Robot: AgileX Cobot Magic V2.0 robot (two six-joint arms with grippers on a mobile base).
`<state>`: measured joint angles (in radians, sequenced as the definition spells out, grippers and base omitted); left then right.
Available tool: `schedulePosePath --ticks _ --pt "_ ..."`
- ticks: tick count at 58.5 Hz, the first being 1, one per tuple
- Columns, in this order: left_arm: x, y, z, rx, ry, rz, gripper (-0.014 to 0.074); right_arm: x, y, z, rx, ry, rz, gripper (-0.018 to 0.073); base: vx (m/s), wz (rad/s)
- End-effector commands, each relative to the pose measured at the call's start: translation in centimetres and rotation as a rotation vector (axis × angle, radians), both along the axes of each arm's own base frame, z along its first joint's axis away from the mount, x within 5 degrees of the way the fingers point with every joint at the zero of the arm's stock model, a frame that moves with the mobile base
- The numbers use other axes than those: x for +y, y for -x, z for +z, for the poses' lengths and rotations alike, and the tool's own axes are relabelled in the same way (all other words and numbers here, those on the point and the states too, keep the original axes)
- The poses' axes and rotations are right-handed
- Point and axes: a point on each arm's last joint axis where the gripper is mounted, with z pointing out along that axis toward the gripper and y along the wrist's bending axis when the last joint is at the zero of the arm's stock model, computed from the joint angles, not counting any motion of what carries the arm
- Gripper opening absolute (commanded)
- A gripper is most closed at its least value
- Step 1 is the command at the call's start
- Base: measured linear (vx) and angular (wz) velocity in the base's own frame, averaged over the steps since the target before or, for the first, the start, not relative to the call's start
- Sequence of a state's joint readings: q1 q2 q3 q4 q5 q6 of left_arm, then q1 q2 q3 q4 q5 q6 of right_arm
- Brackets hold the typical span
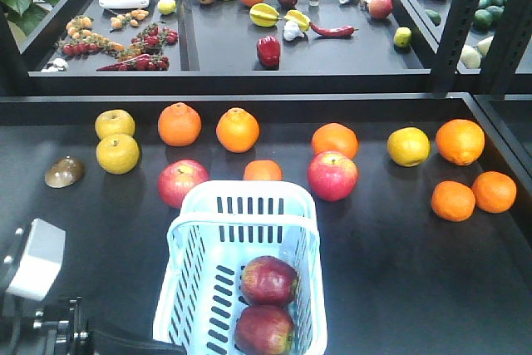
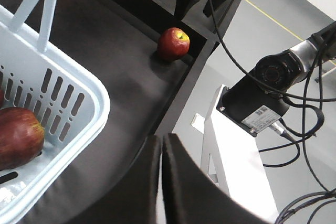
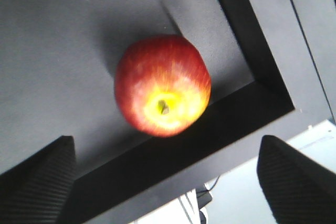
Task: Pick three apples into basket with both arms
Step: 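Lower the right gripper onto a third red apple and close on it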
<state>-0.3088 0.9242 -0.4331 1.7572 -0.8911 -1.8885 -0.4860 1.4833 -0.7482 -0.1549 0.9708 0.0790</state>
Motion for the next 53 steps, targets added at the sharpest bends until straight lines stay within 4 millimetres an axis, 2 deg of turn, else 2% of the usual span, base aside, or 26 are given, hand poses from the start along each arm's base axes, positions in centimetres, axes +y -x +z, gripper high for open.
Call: schedulePosePath --ticks 1,21,43,53 --pt "0.0 0.0 1.0 -0.04 0.001 -0.014 -0.0006 -0.7 -0.7 0.4 -0.033 0.036 0.02 0.0634 0.0 0.0" --pt "0.0 0.0 0.9 -0.041 -0.001 -0.014 -0.0006 -1.3 -1.4 -2.7 0.068 0.015 0.014 0.0626 0.0 0.0" --pt "0.0 -0.1 0.9 -0.042 -0.003 -0.01 -0.0006 -1.7 -2.0 -4.7 0.088 0.0 0.022 0.0617 0.0 0.0" --pt "0.0 -0.1 0.9 -0.043 -0.003 -0.008 -0.0006 -1.8 -2.3 -4.9 0.058 0.01 0.029 0.0611 0.0 0.0"
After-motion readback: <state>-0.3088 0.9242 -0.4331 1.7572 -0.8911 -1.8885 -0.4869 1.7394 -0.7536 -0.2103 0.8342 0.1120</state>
